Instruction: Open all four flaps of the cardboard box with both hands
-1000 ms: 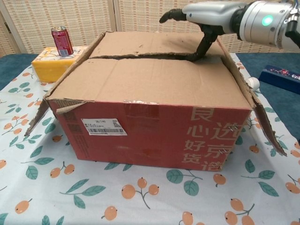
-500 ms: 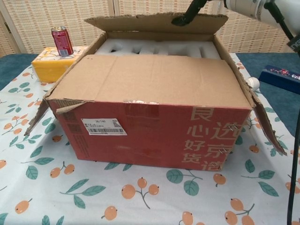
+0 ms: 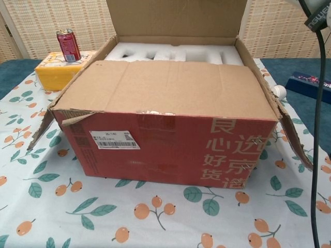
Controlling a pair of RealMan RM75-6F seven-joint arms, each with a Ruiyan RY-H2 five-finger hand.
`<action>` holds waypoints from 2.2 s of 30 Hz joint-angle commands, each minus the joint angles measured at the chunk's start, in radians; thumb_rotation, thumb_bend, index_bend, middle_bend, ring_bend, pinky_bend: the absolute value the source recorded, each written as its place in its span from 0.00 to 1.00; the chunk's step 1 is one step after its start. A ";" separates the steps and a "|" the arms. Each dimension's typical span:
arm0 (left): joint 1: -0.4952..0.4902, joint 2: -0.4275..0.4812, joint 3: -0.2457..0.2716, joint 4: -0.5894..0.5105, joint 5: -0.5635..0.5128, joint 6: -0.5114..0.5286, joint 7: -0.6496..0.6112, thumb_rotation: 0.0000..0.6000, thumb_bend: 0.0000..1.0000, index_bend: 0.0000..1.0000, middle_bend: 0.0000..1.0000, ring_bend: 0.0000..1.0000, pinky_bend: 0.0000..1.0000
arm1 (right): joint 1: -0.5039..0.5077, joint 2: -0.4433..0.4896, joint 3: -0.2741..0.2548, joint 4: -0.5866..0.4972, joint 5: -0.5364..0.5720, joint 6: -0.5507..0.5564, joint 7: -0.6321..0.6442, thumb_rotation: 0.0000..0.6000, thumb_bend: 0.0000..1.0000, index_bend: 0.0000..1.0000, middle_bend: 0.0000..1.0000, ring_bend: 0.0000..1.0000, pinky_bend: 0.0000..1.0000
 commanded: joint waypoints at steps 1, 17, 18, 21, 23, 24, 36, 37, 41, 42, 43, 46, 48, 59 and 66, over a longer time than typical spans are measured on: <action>-0.001 -0.001 -0.002 0.001 -0.008 -0.010 0.002 1.00 0.60 0.00 0.03 0.01 0.00 | 0.045 -0.047 0.029 0.132 0.036 -0.056 0.042 1.00 0.37 0.00 0.00 0.00 0.00; 0.015 0.010 0.000 -0.015 -0.038 -0.028 0.051 1.00 0.60 0.00 0.03 0.01 0.00 | 0.064 -0.151 -0.018 0.424 -0.023 -0.134 0.237 1.00 0.37 0.00 0.00 0.00 0.00; 0.016 0.011 0.000 -0.016 -0.041 -0.030 0.049 1.00 0.60 0.00 0.03 0.01 0.00 | 0.052 -0.140 -0.023 0.397 -0.033 -0.124 0.250 1.00 0.37 0.00 0.00 0.00 0.00; 0.015 0.013 0.000 -0.014 -0.042 -0.036 0.051 1.00 0.60 0.00 0.03 0.01 0.00 | 0.005 -0.082 -0.037 0.266 -0.060 -0.079 0.275 1.00 0.37 0.00 0.00 0.00 0.00; 0.009 0.010 -0.002 -0.003 -0.037 -0.040 0.044 1.00 0.60 0.00 0.03 0.02 0.00 | -0.052 -0.003 -0.048 0.101 -0.058 -0.059 0.277 1.00 0.37 0.00 0.00 0.00 0.00; 0.006 0.007 -0.005 0.007 -0.034 -0.041 0.038 1.00 0.60 0.00 0.03 0.02 0.00 | -0.076 0.034 -0.051 0.024 -0.048 -0.061 0.277 1.00 0.37 0.00 0.00 0.00 0.00; -0.031 -0.054 -0.021 0.049 -0.077 -0.105 0.145 1.00 0.60 0.00 0.03 0.03 0.00 | -0.262 0.378 -0.097 -0.494 -0.007 -0.132 0.401 1.00 0.37 0.00 0.00 0.00 0.00; -0.033 -0.056 -0.022 0.051 -0.077 -0.108 0.147 1.00 0.60 0.00 0.03 0.03 0.00 | -0.270 0.392 -0.100 -0.504 -0.016 -0.148 0.434 1.00 0.37 0.00 0.00 0.00 0.00; -0.044 -0.066 -0.025 0.057 -0.081 -0.124 0.160 1.00 0.60 0.00 0.03 0.03 0.00 | -0.310 0.433 -0.118 -0.528 -0.097 -0.171 0.550 1.00 0.37 0.00 0.00 0.00 0.00; -0.048 -0.068 -0.024 0.060 -0.081 -0.130 0.166 1.00 0.60 0.00 0.03 0.03 0.00 | -0.320 0.446 -0.124 -0.535 -0.123 -0.174 0.582 1.00 0.37 0.00 0.00 0.00 0.00; -0.051 -0.070 -0.024 0.061 -0.081 -0.135 0.170 1.00 0.60 0.00 0.03 0.03 0.00 | -0.326 0.455 -0.128 -0.538 -0.140 -0.180 0.607 1.00 0.37 0.00 0.00 0.00 0.00; -0.056 -0.075 -0.025 0.066 -0.089 -0.146 0.180 1.00 0.60 0.00 0.03 0.03 0.00 | -0.337 0.482 -0.137 -0.545 -0.180 -0.213 0.704 1.00 0.37 0.00 0.00 0.00 0.00; -0.057 -0.077 -0.028 0.069 -0.097 -0.149 0.184 1.00 0.60 0.00 0.03 0.03 0.00 | -0.338 0.493 -0.137 -0.546 -0.209 -0.235 0.778 1.00 0.37 0.00 0.00 0.00 0.00; -0.057 -0.095 -0.044 0.057 -0.161 -0.161 0.271 1.00 0.60 0.00 0.03 0.03 0.00 | -0.288 0.509 -0.209 -0.434 -0.574 -0.239 1.494 1.00 0.37 0.00 0.00 0.00 0.22; -0.064 -0.098 -0.050 0.057 -0.189 -0.183 0.286 1.00 0.60 0.00 0.03 0.03 0.00 | -0.227 0.461 -0.316 -0.291 -0.716 -0.135 1.765 1.00 0.37 0.00 0.00 0.00 0.27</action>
